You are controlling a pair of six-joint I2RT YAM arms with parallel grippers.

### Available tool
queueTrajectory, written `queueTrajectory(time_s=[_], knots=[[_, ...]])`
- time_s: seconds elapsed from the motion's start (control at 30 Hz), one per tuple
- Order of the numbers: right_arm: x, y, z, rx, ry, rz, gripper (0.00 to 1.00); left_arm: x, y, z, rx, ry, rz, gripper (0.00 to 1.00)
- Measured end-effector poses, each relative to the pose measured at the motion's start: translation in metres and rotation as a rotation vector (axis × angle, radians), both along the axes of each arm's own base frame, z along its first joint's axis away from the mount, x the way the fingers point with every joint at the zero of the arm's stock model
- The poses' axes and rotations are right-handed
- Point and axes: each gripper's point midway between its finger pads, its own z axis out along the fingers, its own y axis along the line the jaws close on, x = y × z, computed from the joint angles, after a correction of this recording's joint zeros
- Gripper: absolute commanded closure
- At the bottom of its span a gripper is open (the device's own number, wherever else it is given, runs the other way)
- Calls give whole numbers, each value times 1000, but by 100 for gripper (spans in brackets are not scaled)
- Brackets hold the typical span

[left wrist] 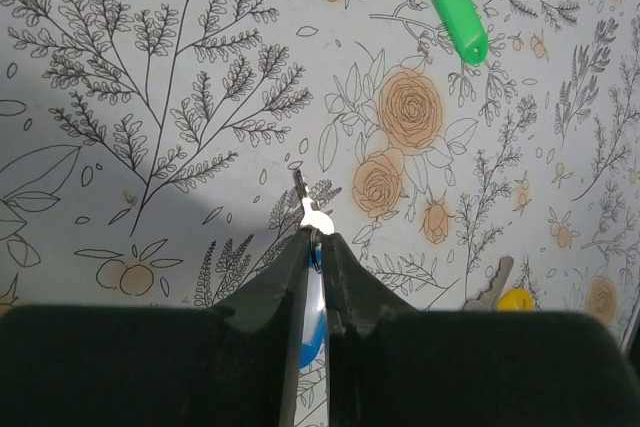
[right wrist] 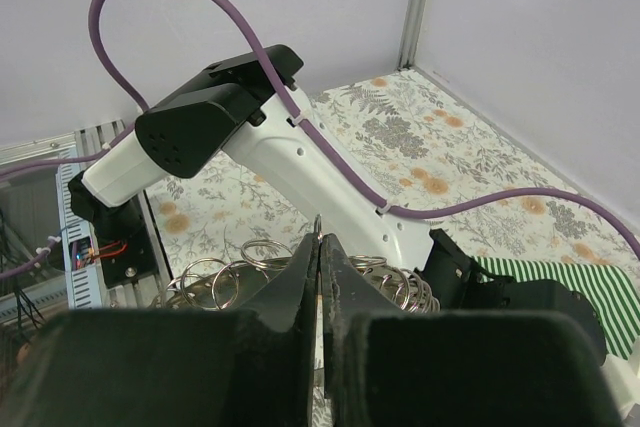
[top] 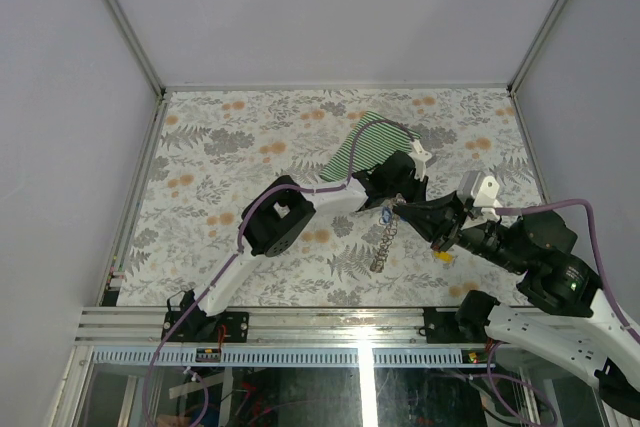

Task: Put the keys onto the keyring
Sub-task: Pick up the key from the center of the board.

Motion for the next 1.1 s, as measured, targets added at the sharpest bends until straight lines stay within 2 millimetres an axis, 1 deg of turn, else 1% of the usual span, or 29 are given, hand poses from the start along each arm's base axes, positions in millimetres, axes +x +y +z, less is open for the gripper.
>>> queueTrajectory(time_s=[0.13,0.2,0.23,0.3,0.43,0.5,0.57,0.67,0.77,0.9,0.97,1.1], knots=[[0,-3,0,6,-4,-10,100,-1,0,2,-1,-15,-22,96],[1,-5,1,13,-8,-21,100,-1,0,6,-3,-29,-34,100],[1,-6,1,17,-11,-26,100,-2,0,10,-6,-37,-41,100],[1,-9,3,27,-17,-33,100,-3,1,21,-13,-56,-55,100],[0,-10,5,36,-24,-35,100,-7,7,56,-39,-115,-80,100],[0,-11,6,44,-30,-40,100,-11,12,75,-54,-147,-93,100],[1,-12,7,50,-37,-46,100,-16,19,89,-65,-175,-107,100],[1,-15,9,62,-52,-54,100,-25,31,105,-72,-208,-125,100],[0,-17,13,83,-74,-55,100,-35,50,115,-66,-239,-139,100],[-1,-18,18,105,-104,-53,100,-49,83,135,-66,-290,-144,100],[-1,-16,19,110,-121,-46,100,-53,104,154,-88,-343,-132,100],[-4,-7,15,108,-144,-2,99,-59,146,184,-151,-431,-80,100]])
